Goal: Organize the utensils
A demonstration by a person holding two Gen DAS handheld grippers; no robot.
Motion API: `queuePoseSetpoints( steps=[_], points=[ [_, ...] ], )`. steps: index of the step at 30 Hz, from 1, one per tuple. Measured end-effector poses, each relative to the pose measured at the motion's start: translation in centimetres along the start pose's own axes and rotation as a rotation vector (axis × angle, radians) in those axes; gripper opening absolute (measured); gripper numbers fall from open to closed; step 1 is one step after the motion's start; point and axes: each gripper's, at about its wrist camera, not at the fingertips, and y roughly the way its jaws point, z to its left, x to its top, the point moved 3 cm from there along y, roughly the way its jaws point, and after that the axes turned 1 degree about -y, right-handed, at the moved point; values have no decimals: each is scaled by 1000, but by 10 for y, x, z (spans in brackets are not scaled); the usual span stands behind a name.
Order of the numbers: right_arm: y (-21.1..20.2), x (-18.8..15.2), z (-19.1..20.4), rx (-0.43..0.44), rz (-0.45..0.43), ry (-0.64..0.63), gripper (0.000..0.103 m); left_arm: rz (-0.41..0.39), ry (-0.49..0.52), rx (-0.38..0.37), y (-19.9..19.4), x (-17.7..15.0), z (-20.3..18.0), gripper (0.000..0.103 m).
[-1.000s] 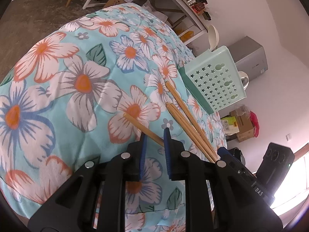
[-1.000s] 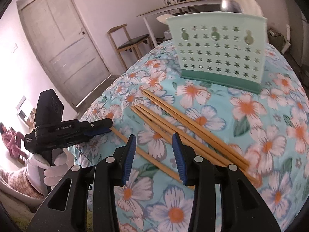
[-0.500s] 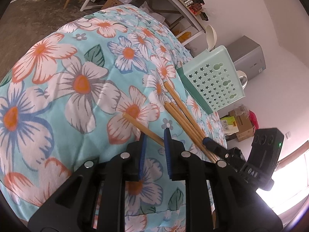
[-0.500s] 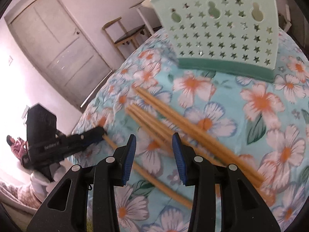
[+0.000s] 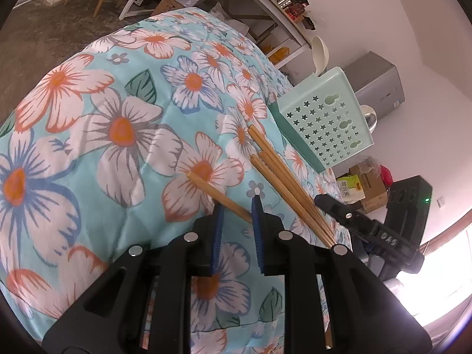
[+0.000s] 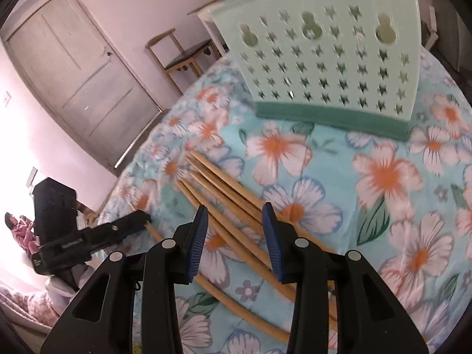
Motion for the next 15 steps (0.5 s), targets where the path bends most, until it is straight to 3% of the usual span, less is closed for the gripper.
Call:
queuePoseSetpoints(
  steps=[7, 12, 15],
  points=[
    [6, 20, 6, -79, 35, -139, 37, 1, 9, 3, 2, 1, -2, 20],
    [31, 39, 21, -61, 115, -260, 36, -3, 11, 5, 2, 2, -2, 20],
    [49, 40, 27, -78, 170, -314, 28, -6, 11, 3, 2, 2, -2, 20]
  ],
)
